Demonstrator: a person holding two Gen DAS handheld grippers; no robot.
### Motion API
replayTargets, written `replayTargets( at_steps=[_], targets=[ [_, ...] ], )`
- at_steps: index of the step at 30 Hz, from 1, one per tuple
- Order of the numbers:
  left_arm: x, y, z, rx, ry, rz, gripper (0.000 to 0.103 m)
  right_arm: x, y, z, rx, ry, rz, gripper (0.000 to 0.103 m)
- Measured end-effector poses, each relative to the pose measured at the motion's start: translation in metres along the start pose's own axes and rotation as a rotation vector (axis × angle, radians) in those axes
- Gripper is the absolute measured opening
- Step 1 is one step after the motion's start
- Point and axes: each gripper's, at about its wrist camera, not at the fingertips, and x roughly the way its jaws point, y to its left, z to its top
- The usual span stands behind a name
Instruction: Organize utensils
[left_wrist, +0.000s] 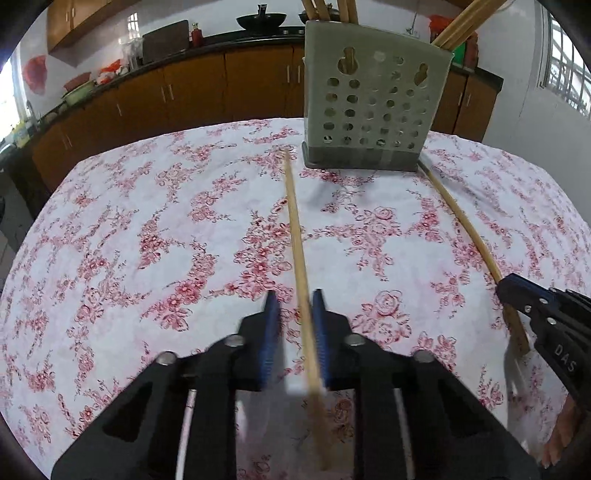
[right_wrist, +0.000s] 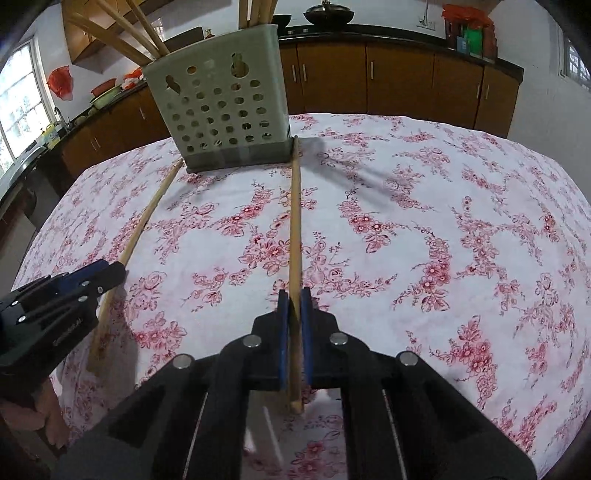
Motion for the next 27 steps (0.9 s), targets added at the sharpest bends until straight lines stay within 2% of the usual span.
replayTargets(
  at_steps=[3,7,10,15,27],
  targets=[
    [0.002,0.005,0.002,0.002,0.001,0.001,0.008,0.000,0.000,0.000,-0.002,0.000,-0.001,0.008],
    [0.006,0.015,0.009,-0.005,0.004,0.004,0.008,0.002,0.002,0.001,-0.011,-0.004,-0.008,0.008],
    [0.012,0.034,0.016,-0.043,0.013,0.029,0.008,0.004,-0.001,0.006,-0.020,-0.012,-0.048,0.008],
    [0.019,0.063,0.025,-0.079,0.015,0.045,0.008,0.009,-0.017,0.017,0.034,-0.015,-0.059,0.008],
    [0.023,0.069,0.026,-0.075,0.000,0.021,0.009,0.011,-0.019,0.016,0.042,-0.029,-0.048,0.009]
  ],
)
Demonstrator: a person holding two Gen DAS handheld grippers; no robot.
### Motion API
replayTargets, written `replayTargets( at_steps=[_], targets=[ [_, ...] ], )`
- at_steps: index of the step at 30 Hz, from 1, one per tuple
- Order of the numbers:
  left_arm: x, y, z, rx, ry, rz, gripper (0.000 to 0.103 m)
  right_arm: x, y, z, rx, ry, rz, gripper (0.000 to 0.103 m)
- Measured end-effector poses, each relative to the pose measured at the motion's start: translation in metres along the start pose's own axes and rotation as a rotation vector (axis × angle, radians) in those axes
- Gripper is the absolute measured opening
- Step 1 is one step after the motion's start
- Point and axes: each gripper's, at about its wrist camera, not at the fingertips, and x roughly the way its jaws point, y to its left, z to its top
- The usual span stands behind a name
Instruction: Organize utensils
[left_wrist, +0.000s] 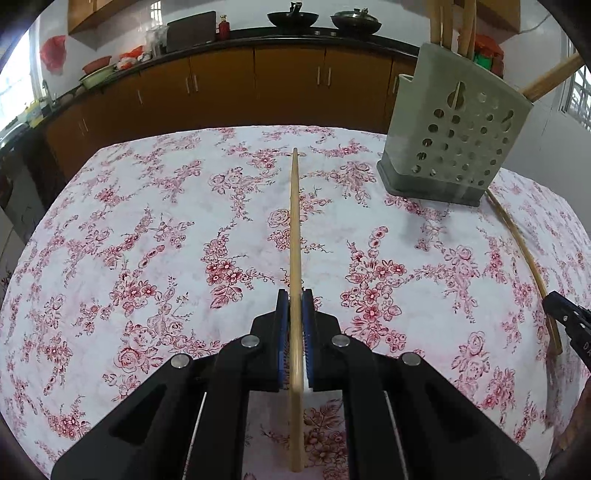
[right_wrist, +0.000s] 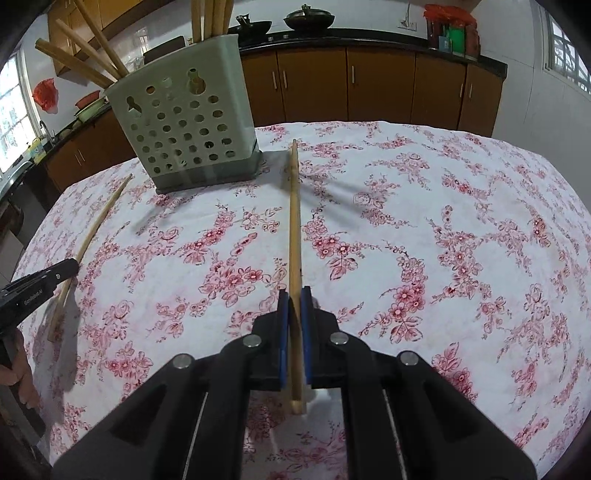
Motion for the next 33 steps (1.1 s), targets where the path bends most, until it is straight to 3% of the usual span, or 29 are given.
replayTargets(
  at_steps=[33],
  targets=[
    [-0.0004,-0.0022,-0.0009,-0.002,-0.001,-0.001,0.009,-0.0007,-0.0016,-0.0009,0.005,0.001,0.007,0.009]
  ],
)
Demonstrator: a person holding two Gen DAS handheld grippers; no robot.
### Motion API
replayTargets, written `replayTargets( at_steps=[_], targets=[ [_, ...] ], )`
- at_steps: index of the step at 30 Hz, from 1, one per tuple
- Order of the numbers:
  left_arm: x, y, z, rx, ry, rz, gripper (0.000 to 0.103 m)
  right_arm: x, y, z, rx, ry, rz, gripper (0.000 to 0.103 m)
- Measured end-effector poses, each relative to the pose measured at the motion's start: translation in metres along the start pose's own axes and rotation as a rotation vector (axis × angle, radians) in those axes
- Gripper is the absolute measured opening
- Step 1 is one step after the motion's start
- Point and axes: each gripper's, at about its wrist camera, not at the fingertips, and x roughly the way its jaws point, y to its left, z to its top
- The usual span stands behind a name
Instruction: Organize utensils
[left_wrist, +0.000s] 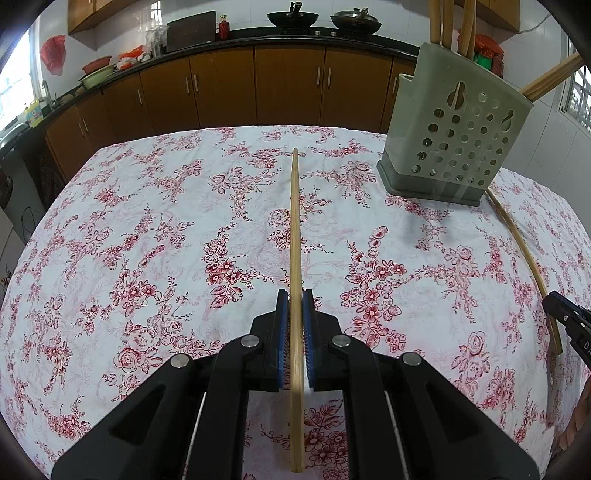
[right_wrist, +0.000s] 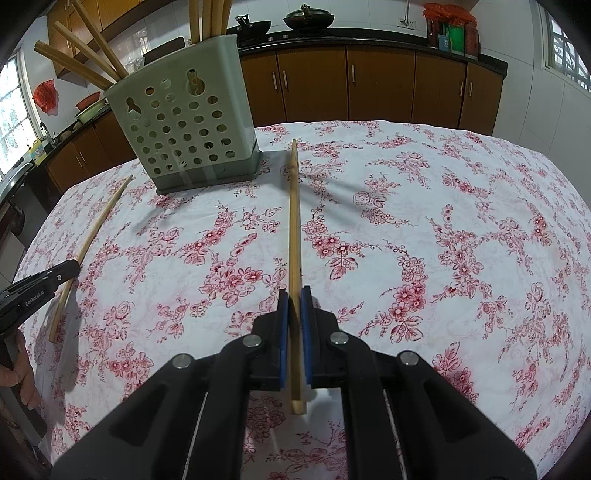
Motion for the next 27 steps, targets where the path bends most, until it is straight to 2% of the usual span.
replayTargets(
  at_steps=[27],
  targets=[
    [0.0001,0.0000,-0.0001,0.000,0.000,0.000,0.010,0.0004,-0.0015,0.0003,0.006,0.002,0.008,0.009]
  ],
)
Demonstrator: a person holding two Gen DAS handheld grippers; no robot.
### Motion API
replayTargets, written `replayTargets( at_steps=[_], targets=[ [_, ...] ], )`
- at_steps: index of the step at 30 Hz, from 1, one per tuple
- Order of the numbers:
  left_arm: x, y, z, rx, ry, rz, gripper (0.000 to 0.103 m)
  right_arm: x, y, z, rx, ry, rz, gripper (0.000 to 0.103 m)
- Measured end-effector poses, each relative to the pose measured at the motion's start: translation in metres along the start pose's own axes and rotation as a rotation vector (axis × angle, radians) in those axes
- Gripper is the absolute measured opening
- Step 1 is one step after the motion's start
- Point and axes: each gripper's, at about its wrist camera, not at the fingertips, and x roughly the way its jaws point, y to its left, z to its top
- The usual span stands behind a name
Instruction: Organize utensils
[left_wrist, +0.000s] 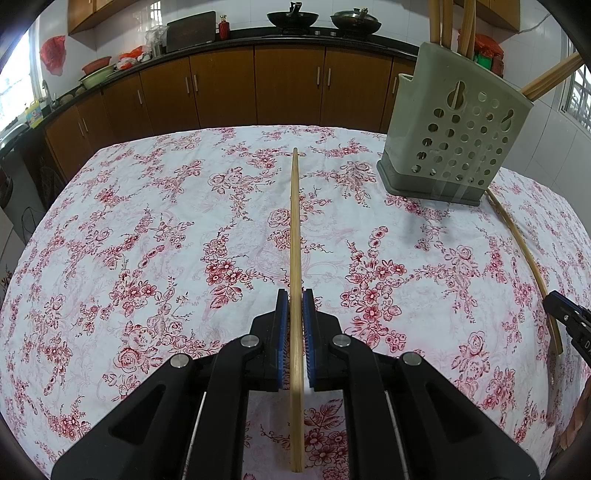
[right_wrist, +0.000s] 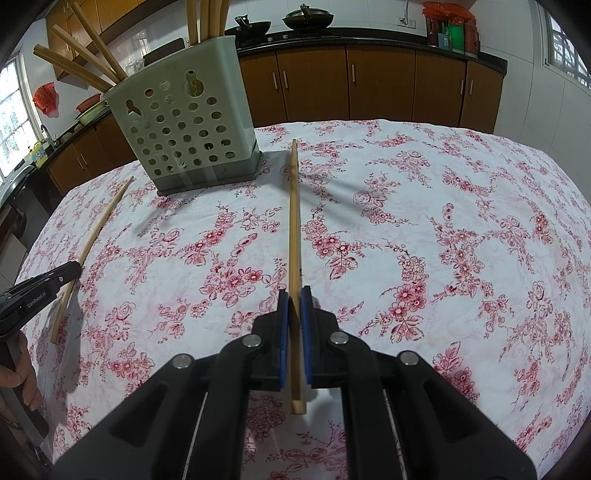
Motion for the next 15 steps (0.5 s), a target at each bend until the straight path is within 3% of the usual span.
replayTargets(
  at_steps=[15],
  targets=[
    [-0.011,0.003,-0.014,0.041,0.002,0.003,0.010,0.000,0.000,-0.001,0.011,0.000,0.010,0.009]
  ],
)
